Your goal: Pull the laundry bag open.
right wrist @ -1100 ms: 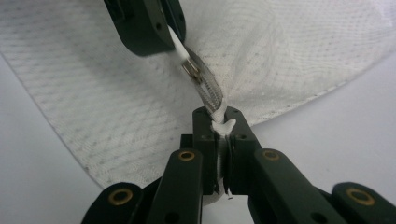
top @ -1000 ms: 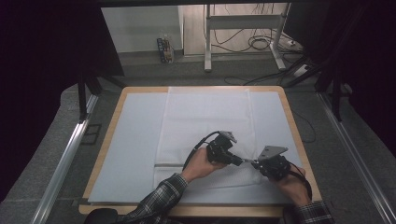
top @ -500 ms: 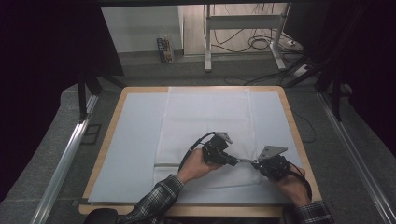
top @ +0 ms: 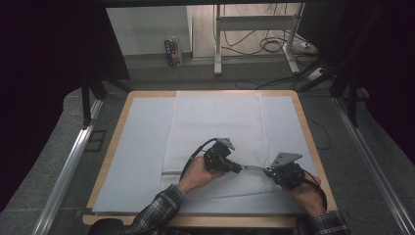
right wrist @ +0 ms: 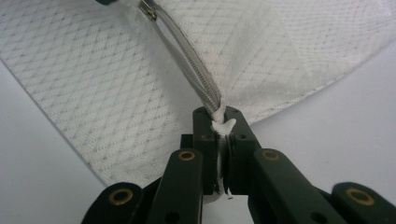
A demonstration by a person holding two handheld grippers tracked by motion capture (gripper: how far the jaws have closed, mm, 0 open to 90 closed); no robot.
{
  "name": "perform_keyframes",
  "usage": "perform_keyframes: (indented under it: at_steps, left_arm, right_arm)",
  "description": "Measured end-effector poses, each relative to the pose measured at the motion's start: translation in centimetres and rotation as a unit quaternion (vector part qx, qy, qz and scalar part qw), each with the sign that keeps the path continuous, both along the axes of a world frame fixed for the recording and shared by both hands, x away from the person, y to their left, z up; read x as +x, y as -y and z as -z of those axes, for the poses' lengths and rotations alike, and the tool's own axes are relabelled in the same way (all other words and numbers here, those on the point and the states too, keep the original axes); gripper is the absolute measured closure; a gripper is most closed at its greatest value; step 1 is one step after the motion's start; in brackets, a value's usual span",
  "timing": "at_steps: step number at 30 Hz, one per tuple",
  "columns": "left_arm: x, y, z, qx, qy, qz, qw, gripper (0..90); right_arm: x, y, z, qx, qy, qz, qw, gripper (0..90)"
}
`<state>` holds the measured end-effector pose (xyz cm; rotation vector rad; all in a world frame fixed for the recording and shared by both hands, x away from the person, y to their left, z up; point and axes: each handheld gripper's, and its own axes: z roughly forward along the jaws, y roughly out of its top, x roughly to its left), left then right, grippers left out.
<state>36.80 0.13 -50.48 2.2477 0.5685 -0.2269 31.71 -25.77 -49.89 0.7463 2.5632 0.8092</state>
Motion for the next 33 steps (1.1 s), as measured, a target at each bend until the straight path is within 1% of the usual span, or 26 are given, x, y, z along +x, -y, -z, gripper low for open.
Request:
perform_keyframes:
  at_steps: [4, 5, 7, 10, 13, 18, 20, 24, 33]
  left_arm:
    - [-0.1, -0.4, 0.0, 0.001, 0.001, -0.003, 1.0000, 87.0]
    - [-0.1, -0.5, 0.0, -0.003, -0.001, -0.004, 1.0000, 87.0]
    - [-0.1, -0.8, 0.1, 0.003, 0.001, -0.006, 1.0000, 87.0]
    - [-0.1, -1.4, 0.3, 0.002, -0.002, -0.013, 0.9999, 87.0]
    - [-0.1, -2.1, 0.5, -0.004, -0.009, -0.020, 0.9998, 87.0]
    - [-0.3, -2.7, 0.4, -0.004, -0.007, -0.025, 0.9997, 87.0]
    - [-0.4, -3.0, 0.3, -0.008, -0.007, -0.025, 0.9996, 87.0]
    - [-0.6, -3.4, 0.2, -0.006, -0.004, -0.028, 0.9996, 87.0]
    - [-0.9, -4.7, 0.3, -0.011, -0.008, -0.039, 0.9991, 87.0]
  right_arm:
    - [0.0, 0.0, 0.0, 0.001, -0.001, 0.001, 1.0000, 84.6]
    - [0.0, 0.0, 0.0, 0.002, -0.001, 0.001, 1.0000, 84.6]
    - [0.0, 0.0, 0.0, 0.001, -0.001, 0.002, 1.0000, 84.6]
    - [0.1, 0.1, 0.0, 0.005, -0.005, 0.005, 1.0000, 84.6]
    - [0.1, 0.3, 0.1, 0.008, -0.007, 0.008, 0.9999, 84.6]
    - [0.1, 0.3, 0.0, 0.007, -0.005, 0.007, 0.9999, 84.6]
    - [0.1, 0.3, 0.0, 0.008, -0.005, 0.007, 0.9999, 84.5]
    - [0.1, 0.3, 0.0, 0.009, -0.004, 0.005, 0.9999, 84.6]
    - [0.0, 0.3, 0.0, 0.010, -0.003, 0.005, 0.9999, 84.5]
